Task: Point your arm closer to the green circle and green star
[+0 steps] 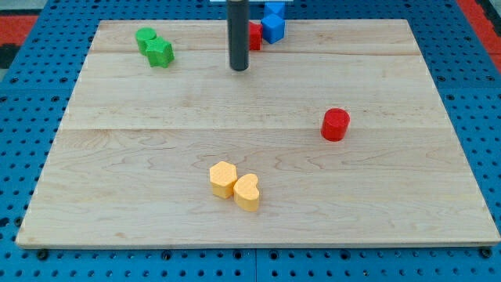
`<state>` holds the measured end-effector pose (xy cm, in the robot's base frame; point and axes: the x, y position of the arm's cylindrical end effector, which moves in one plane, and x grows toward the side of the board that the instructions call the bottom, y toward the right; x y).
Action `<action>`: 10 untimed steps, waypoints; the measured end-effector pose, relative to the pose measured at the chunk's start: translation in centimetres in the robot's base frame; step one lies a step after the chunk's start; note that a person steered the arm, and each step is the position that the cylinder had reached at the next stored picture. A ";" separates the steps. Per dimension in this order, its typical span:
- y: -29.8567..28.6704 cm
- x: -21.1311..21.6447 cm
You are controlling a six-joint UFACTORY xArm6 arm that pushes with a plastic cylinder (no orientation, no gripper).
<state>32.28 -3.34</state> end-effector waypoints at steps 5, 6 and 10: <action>12.1 -10.9; 9.4 -2.2; -13.9 -3.7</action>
<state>28.60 -17.26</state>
